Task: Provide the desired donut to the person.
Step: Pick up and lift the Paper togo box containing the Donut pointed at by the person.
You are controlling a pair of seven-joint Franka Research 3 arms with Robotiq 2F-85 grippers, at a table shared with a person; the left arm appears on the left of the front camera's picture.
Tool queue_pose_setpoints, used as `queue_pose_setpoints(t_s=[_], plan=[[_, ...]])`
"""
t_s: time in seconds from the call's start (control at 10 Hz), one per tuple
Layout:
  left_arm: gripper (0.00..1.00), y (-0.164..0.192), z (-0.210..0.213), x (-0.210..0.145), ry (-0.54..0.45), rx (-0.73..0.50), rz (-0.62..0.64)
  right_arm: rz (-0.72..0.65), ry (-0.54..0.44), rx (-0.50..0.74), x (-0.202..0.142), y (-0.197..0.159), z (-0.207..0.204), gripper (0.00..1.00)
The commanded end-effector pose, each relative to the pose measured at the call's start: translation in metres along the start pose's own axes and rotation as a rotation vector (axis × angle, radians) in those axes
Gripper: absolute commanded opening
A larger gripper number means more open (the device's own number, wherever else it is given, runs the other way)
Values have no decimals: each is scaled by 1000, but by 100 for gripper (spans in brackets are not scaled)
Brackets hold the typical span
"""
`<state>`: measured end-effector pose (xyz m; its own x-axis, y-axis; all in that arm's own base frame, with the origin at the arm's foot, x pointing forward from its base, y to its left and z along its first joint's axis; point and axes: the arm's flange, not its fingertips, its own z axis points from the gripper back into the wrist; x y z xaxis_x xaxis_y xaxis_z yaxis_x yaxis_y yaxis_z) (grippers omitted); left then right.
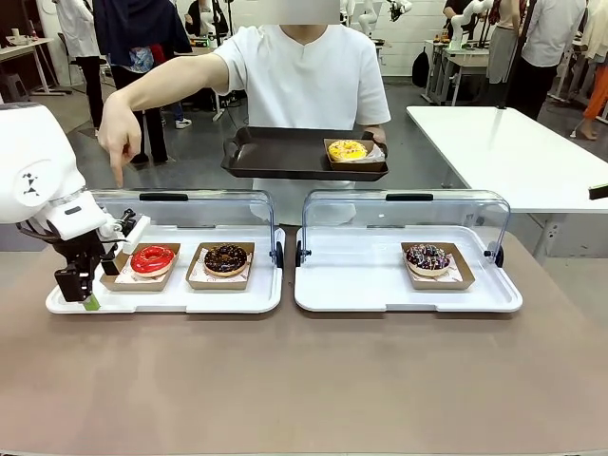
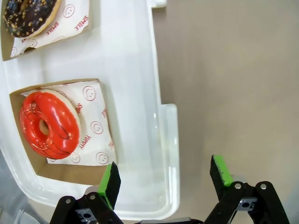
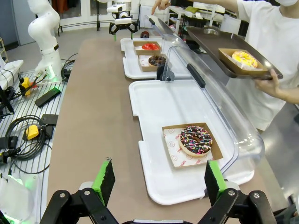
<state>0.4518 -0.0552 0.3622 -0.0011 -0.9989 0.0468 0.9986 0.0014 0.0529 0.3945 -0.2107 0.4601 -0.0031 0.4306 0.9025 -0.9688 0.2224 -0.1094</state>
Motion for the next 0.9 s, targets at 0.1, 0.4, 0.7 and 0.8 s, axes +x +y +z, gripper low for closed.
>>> queue_pose_setpoints(t_s=[0.1,0.4,0.7,0.8], plan=[[100,16,-9,-4,14,44,-27,-22,-5,3,1,1,0,100],[100,30,-16,-5,21,27,-24,-22,-5,3,1,1,0,100],[100,39,-26,-7,35,25,-7,-22,-5,3,1,1,0,100],[100,41,-31,-7,31,29,-4,-22,-5,3,1,1,0,100]])
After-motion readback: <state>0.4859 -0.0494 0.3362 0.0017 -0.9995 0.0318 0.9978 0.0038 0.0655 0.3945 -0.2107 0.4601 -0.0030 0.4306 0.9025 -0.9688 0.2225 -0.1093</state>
